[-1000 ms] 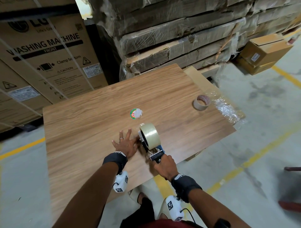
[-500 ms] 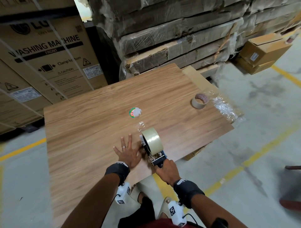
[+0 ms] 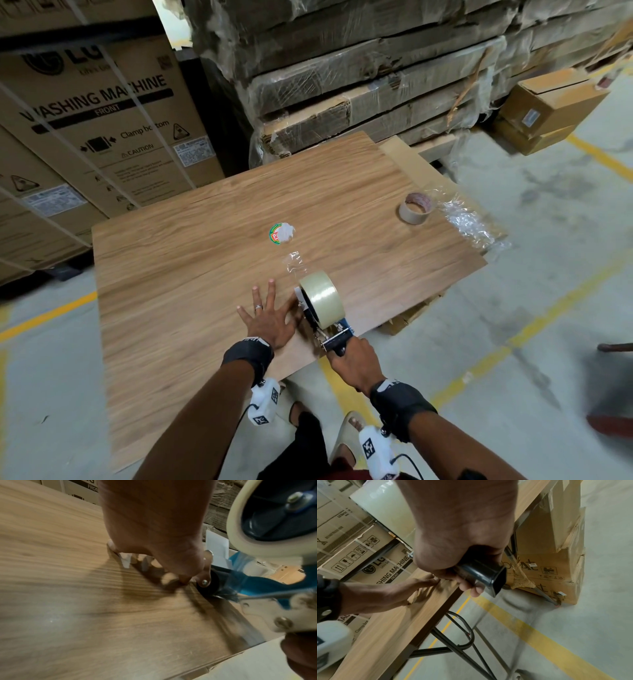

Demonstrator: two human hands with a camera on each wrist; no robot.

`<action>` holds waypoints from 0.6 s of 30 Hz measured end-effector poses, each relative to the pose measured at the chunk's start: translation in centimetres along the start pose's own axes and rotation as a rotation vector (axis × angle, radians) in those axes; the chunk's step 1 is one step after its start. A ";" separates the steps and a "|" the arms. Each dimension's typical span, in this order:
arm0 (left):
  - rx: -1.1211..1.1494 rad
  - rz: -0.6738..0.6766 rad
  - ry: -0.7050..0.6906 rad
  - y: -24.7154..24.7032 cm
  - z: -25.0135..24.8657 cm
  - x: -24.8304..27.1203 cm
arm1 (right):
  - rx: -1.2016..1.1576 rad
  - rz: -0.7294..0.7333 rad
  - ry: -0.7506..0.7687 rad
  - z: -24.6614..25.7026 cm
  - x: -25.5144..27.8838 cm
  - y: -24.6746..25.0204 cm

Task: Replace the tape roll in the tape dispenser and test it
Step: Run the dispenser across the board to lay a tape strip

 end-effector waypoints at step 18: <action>-0.006 -0.004 -0.052 -1.2 -1.3 2.8 | -0.423 0.007 0.001 -0.9 3.6 0.2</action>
Point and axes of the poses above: each hand's wrist, its own x-axis away from the middle knuckle, its own y-axis out of the back of the hand, z = x × y, the point moved 4 cm from there along -x, towards the middle knuckle, and after that the axes turned 1 degree about y, right-handed, at the moved point
